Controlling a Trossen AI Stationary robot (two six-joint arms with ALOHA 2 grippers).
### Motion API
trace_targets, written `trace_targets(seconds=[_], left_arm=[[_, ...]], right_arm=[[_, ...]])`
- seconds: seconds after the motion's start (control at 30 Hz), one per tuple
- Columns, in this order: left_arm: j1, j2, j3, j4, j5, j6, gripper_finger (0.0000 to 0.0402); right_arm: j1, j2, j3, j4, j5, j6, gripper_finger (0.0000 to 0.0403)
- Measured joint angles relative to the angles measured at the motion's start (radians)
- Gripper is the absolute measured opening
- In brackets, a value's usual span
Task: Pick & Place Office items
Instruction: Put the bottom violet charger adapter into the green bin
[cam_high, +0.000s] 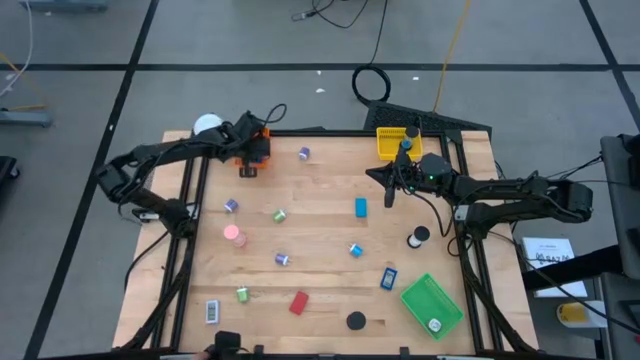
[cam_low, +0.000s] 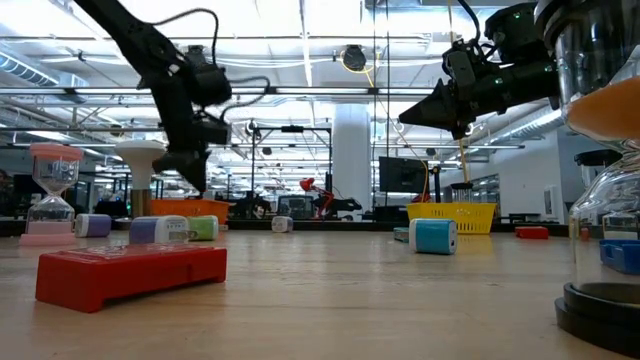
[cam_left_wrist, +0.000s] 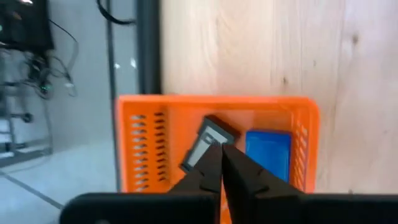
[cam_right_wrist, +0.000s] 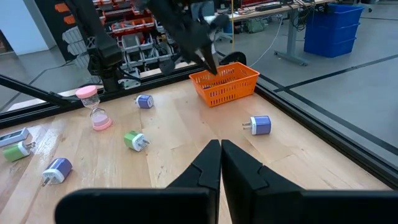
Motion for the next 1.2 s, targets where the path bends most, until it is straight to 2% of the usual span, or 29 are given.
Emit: trace_targets(seconds=[0.3, 0.5, 0.63, 0.77, 0.93, 1.07, 1.2], left_arm=[[-0.031, -0.182, 0.0, 0.008, 0.012, -0.109, 0.0014], [-0.066, -0.247, 0.0, 0.076, 0.059, -0.283, 0.0005], [-0.106, -0.25, 0.001, 0.079, 0.146, -0.48, 0.0014], [-0.195, -0.25, -0.033, 0.113, 0.181, -0.548, 0.0014], [-0.332, -0.25, -0.113, 0.253, 0.182, -0.599, 0.0004], [-0.44, -0.25, -0.186, 0.373, 0.143, -0.682, 0.0013], [-0.541, -0.25, -0.243, 0.425, 0.042, -0.726, 0.0014]], right_arm=[[0.0, 0.0, 0.0, 0.0, 0.0, 0.0, 0.0004], [0.0, 0.0, 0.0, 0.0, 0.0, -0.049, 0.0004], [0.0, 0.0, 0.0, 0.0, 0.0, -0.052, 0.0004], [0.0, 0.0, 0.0, 0.0, 0.0, -0.051, 0.0004], [0.0, 0.0, 0.0, 0.0, 0.0, -0.043, 0.0004], [0.0, 0.0, 0.0, 0.0, 0.0, -0.042, 0.0004], [0.0, 0.0, 0.0, 0.0, 0.0, -0.042, 0.0004]])
